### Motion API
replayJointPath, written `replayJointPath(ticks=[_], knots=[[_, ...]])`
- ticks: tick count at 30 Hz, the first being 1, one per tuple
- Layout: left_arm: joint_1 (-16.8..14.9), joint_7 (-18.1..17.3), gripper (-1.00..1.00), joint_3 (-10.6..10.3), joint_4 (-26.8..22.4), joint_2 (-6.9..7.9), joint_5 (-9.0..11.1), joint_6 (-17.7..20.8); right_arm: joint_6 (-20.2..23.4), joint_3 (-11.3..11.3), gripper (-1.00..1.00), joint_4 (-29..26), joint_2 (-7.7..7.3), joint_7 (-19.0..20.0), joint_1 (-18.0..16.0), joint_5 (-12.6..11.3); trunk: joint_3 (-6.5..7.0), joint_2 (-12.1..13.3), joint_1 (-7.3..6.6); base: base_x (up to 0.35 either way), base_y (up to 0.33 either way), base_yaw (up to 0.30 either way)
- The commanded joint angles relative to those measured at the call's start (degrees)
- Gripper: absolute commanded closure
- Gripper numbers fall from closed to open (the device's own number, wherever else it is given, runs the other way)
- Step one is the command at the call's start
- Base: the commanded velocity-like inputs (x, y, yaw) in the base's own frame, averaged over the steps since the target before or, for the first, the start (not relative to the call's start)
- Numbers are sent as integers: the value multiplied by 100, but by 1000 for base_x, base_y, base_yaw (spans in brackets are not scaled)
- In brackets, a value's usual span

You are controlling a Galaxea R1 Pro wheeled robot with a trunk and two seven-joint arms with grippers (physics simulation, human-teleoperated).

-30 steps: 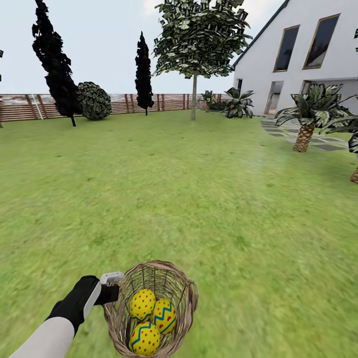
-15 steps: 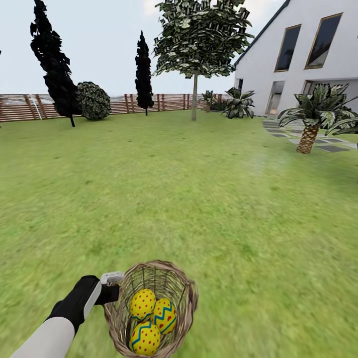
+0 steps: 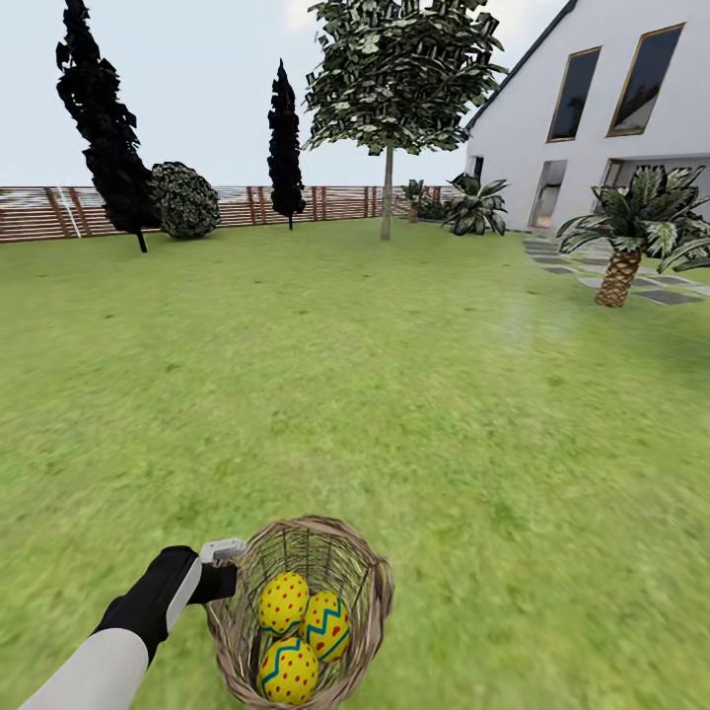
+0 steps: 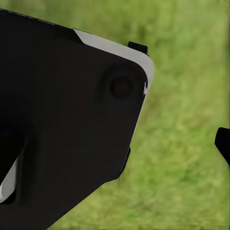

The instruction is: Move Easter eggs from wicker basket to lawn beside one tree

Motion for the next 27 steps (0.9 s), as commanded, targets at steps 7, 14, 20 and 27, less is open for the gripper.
replayJointPath(ticks=[7,14,20,27], knots=[[-5,-14,100,20,-8,-6,63,32,-38,-48,-100,23,-3,7,-10,44,-8,-7,5,325,97,0],[-5,-14,100,20,-8,-2,63,32,-38,-50,-100,23,-3,7,-10,44,-8,-7,5,325,97,0],[-6,-14,100,25,-17,-6,65,33,-38,-48,-100,23,-3,7,-11,44,-8,-7,5,325,97,0],[-6,-14,100,22,-17,-6,65,34,-38,-48,-100,23,-3,7,-10,44,-8,-7,5,325,97,0]])
